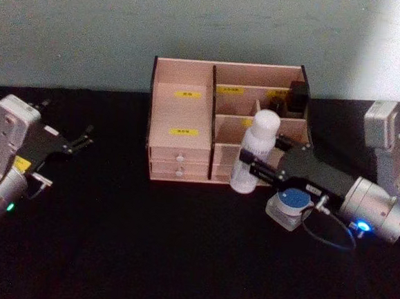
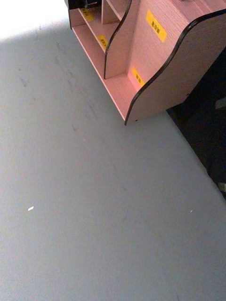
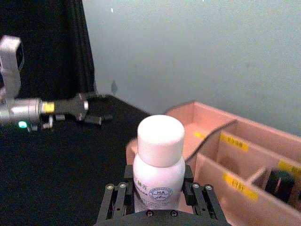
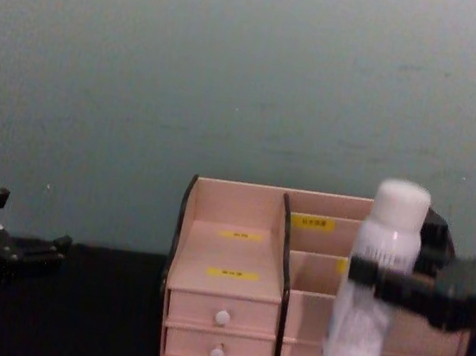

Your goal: Pick up the facial cleanser and watermelon frost from the table and place them into the tiered storage box.

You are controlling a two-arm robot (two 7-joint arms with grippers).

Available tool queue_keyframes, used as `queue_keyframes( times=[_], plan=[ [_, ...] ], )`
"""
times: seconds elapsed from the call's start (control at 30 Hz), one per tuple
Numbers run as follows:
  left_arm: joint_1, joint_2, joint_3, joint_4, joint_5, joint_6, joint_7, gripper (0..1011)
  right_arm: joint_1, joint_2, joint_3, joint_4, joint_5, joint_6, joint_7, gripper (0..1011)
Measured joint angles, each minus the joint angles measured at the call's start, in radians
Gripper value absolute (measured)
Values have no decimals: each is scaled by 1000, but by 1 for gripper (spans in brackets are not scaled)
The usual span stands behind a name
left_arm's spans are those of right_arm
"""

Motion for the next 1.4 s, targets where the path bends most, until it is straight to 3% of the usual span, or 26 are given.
queue_keyframes(
  times=[0.13, 0.37, 0.8, 1.4],
  plan=[
    [0, 0, 0, 0, 0, 0, 0, 1001, 14, 4, 8, -27, 24, 4, -12, 596],
    [0, 0, 0, 0, 0, 0, 0, 1001, 62, -18, 12, -13, 27, -9, -56, 596],
    [0, 0, 0, 0, 0, 0, 0, 1001, 197, -97, -5, 145, -30, -48, -101, 599],
    [0, 0, 0, 0, 0, 0, 0, 1001, 315, -171, -23, 335, -117, -75, -114, 596]
  ],
)
